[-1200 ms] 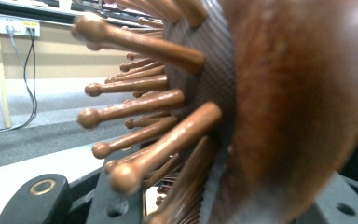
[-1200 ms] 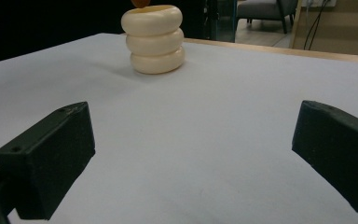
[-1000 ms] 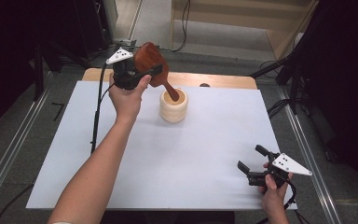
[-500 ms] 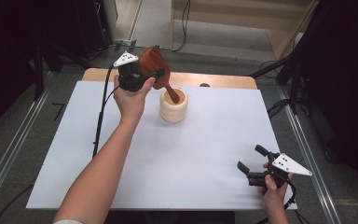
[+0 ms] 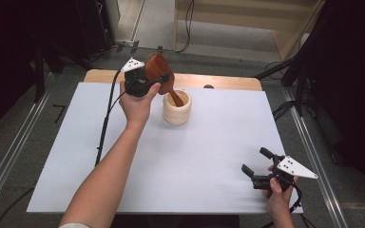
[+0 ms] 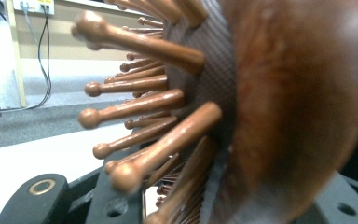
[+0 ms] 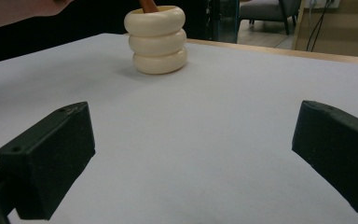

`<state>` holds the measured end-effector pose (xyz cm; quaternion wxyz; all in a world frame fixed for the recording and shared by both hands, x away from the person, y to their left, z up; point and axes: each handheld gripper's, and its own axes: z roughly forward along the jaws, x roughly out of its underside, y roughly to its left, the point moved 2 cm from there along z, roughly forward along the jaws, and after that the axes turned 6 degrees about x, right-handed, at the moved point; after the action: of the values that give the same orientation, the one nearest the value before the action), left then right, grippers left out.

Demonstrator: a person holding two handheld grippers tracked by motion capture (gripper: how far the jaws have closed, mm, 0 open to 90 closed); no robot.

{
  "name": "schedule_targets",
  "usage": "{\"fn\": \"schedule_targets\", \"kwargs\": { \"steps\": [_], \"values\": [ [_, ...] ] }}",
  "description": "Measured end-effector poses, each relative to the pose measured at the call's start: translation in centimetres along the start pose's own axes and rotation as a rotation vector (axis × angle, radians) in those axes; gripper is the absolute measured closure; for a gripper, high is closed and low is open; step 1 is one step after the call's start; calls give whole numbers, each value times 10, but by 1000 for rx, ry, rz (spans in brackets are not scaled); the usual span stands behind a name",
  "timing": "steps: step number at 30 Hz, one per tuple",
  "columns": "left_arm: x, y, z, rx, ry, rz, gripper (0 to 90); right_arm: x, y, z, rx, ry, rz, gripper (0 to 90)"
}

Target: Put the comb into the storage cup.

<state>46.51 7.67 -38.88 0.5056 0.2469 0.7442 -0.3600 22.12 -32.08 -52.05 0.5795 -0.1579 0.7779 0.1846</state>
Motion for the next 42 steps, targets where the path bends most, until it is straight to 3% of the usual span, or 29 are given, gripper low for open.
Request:
{"fn": "schedule_targets", "kwargs": {
  "steps": [22, 42],
  "values": [
    [23, 1, 19, -10, 48, -22, 593, 0, 0, 0, -2, -3, 2, 0],
    [35, 0, 28, -21, 57, -46, 590, 0, -1, 0, -4, -3, 8, 0]
  ]
}}
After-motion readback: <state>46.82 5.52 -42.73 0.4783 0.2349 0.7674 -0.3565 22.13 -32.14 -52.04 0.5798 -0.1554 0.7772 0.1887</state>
